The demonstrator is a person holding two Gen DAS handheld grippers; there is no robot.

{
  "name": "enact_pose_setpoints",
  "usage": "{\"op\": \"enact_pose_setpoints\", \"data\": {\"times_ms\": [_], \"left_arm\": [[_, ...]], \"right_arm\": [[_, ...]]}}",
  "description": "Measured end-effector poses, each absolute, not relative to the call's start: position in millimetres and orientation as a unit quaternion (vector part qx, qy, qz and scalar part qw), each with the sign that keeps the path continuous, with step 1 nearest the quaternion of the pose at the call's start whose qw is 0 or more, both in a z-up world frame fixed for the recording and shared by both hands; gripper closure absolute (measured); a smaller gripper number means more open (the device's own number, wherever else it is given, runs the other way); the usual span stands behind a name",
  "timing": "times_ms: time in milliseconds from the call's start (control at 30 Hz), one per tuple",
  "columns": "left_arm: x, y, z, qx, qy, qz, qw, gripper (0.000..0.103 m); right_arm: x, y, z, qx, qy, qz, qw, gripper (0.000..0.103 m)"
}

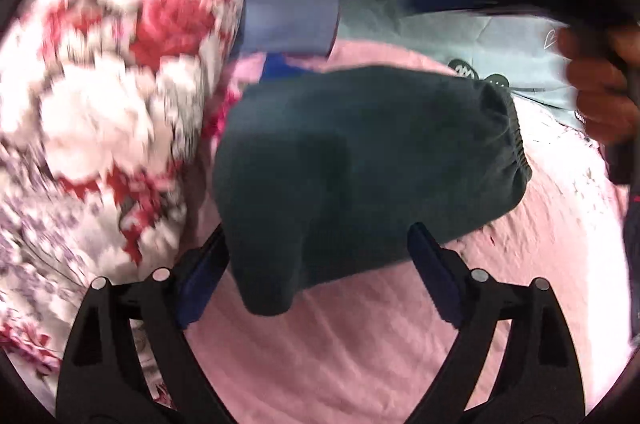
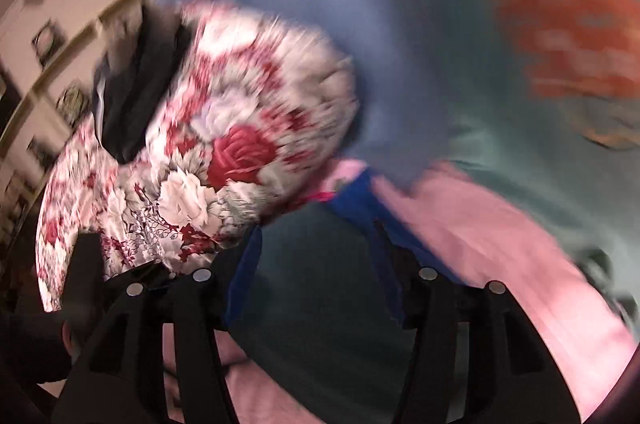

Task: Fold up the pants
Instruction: 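Lift the bundle with both grippers and carry it toward the blue-and-red garment, then lower the sweatpants onto the blue-and-red garment with both grippers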

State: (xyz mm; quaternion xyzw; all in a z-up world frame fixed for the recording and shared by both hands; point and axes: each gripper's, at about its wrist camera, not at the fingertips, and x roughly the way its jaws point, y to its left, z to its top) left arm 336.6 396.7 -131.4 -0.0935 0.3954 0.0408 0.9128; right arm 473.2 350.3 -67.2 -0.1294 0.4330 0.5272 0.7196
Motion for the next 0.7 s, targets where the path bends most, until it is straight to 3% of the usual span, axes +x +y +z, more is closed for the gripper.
{"op": "enact_pose_setpoints", "data": {"times_ms": [167, 267, 300, 367, 633, 700], "left_arm": [[336.1, 367.7, -126.7, 0.002, 0.373, 0.039, 0.927, 0.015], [337.1, 365.6, -132.9, 0.007, 0.374, 0.03, 0.927, 0.015], [336.8, 369.9, -134.7, -0.006, 0.375, 0.029, 0.927, 0.015], [334.2, 381.9, -137.2, -0.034, 0.376, 0.033, 0.926, 0.015], [336.7, 419.7, -123.8, -0.107, 0.338, 0.033, 0.935, 0.014], [344.3, 429.9, -131.3, -0.121, 0.348, 0.04, 0.929, 0.014]], "right_arm": [[485.8, 442.8, -113.3, -0.251, 0.493, 0.537, 0.636, 0.048], [483.4, 472.1, -141.5, -0.329, 0.521, 0.53, 0.583, 0.05], [478.5, 477.0, -150.0, -0.362, 0.518, 0.524, 0.571, 0.057], [469.5, 477.0, -157.0, -0.401, 0.501, 0.519, 0.565, 0.087], [460.4, 421.9, -48.5, -0.302, 0.367, 0.501, 0.723, 0.092], [459.6, 421.5, -43.3, -0.3, 0.348, 0.489, 0.741, 0.092]]}}
